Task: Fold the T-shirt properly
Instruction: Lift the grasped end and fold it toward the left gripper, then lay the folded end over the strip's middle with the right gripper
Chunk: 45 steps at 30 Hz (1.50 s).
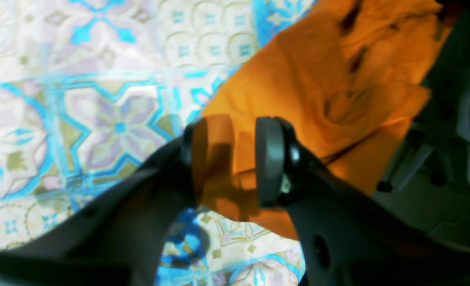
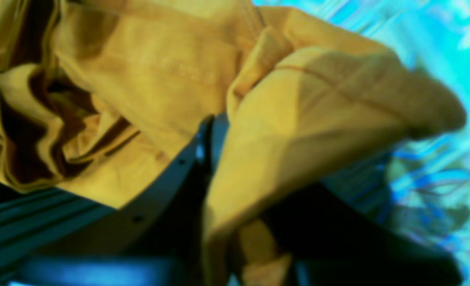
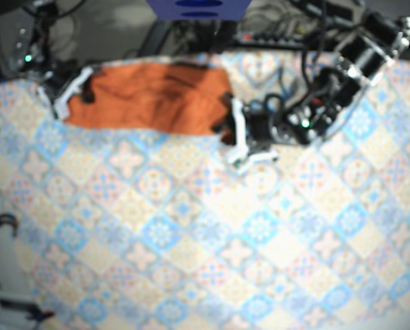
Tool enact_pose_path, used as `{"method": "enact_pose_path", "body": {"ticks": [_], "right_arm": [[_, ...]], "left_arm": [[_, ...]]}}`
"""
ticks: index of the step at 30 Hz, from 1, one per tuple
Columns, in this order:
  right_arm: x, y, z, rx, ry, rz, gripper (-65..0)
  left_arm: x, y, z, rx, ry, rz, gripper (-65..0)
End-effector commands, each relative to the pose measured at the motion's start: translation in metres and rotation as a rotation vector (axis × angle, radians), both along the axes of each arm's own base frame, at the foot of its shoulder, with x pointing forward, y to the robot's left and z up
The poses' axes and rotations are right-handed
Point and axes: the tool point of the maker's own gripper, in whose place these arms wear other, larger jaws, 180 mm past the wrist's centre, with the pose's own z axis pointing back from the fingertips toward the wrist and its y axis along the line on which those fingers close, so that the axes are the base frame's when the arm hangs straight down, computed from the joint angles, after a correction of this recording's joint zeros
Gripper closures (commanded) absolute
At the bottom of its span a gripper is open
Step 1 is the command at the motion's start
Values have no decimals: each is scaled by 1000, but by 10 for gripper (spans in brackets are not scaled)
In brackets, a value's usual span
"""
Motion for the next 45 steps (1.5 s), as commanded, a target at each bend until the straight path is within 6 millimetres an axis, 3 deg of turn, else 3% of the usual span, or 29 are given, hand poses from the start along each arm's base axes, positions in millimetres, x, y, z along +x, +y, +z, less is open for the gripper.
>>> {"method": "enact_pose_path", "body": {"ticks": [1,13,20,32,45], "right_arm": [[9,-2,13,-20,-48,19,-59],[16,4,47,-191,-133,83,-59],[8,8,51,-199,-132,100,-59],[8,78,31,-289,-116,283,-59],[17,102,41,-309,-169,313,-37]], "left_arm": [[10,1,12,-18,-38,4,-208],[10,31,5,16,-26,69,-208],[9,43,2,38,-23,84,-208],[8,58,-1,74,-21,87,-208],[5,60,-4,78,-11,92,-208]]}}
